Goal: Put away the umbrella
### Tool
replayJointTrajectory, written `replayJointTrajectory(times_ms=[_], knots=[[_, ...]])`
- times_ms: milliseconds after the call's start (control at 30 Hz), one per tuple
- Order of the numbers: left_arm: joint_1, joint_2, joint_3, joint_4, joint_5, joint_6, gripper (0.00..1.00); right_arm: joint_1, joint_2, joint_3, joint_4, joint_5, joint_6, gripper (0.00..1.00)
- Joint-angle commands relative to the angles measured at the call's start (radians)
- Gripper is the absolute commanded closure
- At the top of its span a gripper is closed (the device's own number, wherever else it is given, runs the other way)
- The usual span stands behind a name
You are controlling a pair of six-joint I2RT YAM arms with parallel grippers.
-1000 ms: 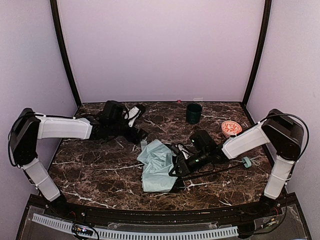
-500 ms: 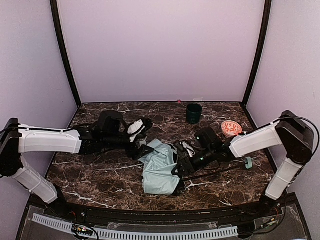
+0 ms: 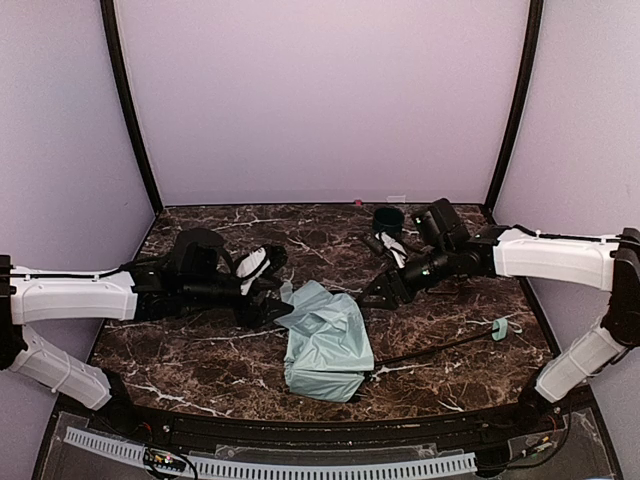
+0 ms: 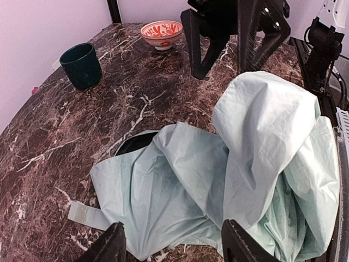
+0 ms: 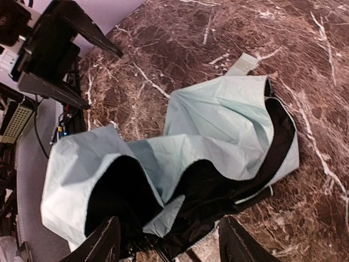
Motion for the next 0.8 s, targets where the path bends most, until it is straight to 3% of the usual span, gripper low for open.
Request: replayJointTrajectory(times_ms=[0,100,267,333,467,667,767], knots=[[-0.002,-0.070,-0.025,-0.051,0.054,-0.046,0.39,0.004,0.079,0.093,-0.058,-0.243,-0.058,0.44],[-0.018,-0.120,-0.042,-0.066,0.086,-0.068,0.40,0.013,0.021,0.036,-0.118,-0.244,-0.113,0.43],[-0.078,-0.191,-0.064,-0.089,0.088,-0.034,0.31,0.009,-0.106,0.023,-0.197,-0.046,-0.097,0.37],[-0.090,-0.185,-0.073,-0.090,0.047,-0.031,0.32,0.006,-0.140,0.023,-0.180,-0.009,-0.063,0.35],[-0.151,-0.165,-0.021,-0.179,0.021,-0.041,0.53,0.008,-0.166,0.014,-0.130,-0.067,-0.007,0.36],[-0.251,-0.077,0.066,-0.160,0.021,-0.083,0.54,0.052,-0.154,-0.050,0.033,-0.128,0.122,0.40],[-0.275,-0.004,0.110,-0.163,-0.023,-0.083,0.48,0.078,-0.133,-0.065,0.055,-0.137,0.135,0.41]])
